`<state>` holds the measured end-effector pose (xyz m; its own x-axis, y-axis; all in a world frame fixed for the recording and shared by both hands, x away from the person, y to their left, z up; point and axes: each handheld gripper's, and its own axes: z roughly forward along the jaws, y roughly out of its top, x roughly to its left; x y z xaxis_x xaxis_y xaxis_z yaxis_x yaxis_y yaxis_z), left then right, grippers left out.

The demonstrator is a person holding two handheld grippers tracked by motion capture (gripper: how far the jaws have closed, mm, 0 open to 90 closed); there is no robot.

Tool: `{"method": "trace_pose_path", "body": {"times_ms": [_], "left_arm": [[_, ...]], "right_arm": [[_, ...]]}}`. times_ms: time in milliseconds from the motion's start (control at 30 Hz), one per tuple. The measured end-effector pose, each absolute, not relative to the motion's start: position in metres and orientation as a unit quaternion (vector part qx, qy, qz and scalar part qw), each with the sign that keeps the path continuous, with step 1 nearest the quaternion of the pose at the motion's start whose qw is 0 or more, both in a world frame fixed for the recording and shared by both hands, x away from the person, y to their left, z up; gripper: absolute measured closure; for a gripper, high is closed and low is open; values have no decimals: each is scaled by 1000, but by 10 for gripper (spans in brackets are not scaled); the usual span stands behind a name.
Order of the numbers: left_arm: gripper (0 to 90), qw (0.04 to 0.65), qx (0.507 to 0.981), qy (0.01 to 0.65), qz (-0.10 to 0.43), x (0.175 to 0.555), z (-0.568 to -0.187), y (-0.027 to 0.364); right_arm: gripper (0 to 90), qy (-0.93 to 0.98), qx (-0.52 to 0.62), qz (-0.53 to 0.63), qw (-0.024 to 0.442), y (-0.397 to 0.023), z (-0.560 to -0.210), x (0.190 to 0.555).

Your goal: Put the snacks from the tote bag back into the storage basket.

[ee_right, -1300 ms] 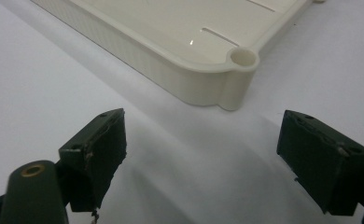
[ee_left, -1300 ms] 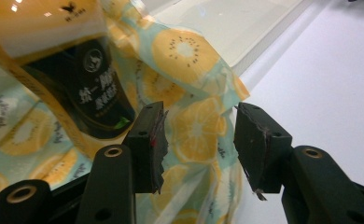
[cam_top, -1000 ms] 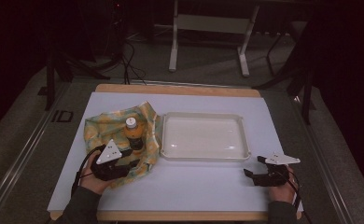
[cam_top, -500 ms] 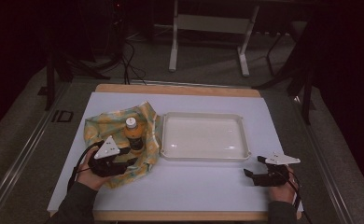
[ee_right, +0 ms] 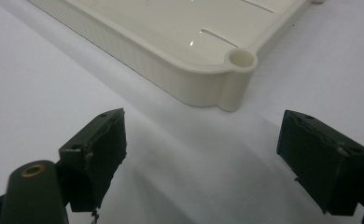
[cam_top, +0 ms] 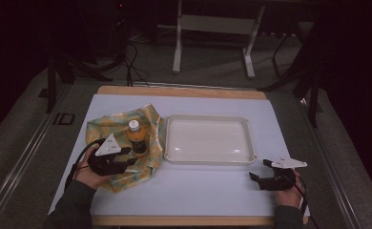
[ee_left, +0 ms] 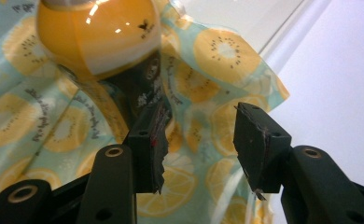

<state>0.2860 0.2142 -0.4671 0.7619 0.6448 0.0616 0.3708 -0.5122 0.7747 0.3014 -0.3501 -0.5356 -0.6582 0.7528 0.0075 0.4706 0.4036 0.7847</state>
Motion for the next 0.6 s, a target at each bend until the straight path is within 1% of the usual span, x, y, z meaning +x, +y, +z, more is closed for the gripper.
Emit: {"method": "trace_pose_path", "body": {"times_ms": [600], "left_arm": [[544, 372, 865, 286, 178, 299, -453, 217]], "right_arm": [[154, 819, 374, 398, 177, -350, -536, 301]]}}
